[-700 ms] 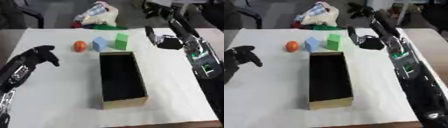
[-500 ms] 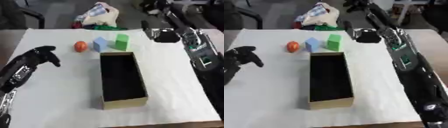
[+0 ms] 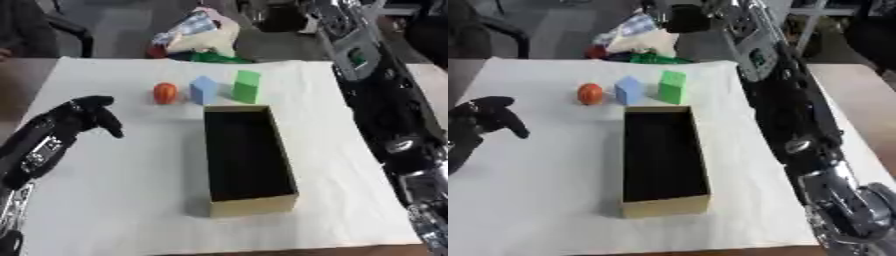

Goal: Pick up objects on the table and place them in the box.

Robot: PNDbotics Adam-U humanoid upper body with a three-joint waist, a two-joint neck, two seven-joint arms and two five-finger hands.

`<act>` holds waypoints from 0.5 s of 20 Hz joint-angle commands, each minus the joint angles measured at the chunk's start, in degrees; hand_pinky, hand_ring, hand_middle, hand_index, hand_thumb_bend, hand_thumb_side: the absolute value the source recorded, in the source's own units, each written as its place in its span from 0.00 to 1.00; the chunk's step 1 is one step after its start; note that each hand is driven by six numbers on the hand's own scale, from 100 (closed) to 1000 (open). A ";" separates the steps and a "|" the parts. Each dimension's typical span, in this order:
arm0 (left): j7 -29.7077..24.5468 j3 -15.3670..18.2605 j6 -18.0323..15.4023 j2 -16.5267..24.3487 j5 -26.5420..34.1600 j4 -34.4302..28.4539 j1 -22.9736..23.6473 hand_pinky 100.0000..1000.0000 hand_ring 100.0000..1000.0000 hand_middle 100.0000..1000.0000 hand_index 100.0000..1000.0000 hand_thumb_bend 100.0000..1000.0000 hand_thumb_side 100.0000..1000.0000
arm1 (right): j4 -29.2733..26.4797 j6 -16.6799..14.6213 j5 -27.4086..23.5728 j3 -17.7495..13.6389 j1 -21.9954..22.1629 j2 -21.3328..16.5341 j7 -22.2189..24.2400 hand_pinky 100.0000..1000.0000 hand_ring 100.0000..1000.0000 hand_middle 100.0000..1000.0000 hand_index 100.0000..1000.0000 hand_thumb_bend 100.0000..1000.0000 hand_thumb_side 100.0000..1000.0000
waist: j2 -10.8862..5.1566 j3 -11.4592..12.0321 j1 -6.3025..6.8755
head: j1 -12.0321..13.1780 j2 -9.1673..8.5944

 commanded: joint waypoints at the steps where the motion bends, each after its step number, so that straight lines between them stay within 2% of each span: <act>1: -0.54 -0.31 0.00 0.10 0.57 -0.64 -1.27 0.64 0.57 0.57 0.89 0.00 0.91 | 5.61 2.52 5.42 -3.50 -3.69 1.65 -0.09 0.80 0.75 0.82 0.99 0.00 0.48 | -0.96 0.57 0.20 | -1.20 -0.15; 4: -1.01 -0.82 -0.06 -0.05 0.67 -0.53 -1.69 0.64 0.57 0.57 0.89 0.00 0.91 | 11.61 5.49 9.39 -6.48 -6.16 2.80 0.82 0.81 0.77 0.84 0.99 0.00 0.61 | -0.93 2.00 0.04 | -2.71 -0.56; 10: -1.79 -1.44 -0.23 -0.23 0.80 -0.42 -2.44 0.64 0.57 0.57 0.89 0.00 0.91 | 20.60 11.94 14.93 -10.42 -7.17 3.06 3.94 0.82 0.79 0.86 0.99 0.00 0.78 | -0.41 4.47 -0.13 | -5.17 -1.45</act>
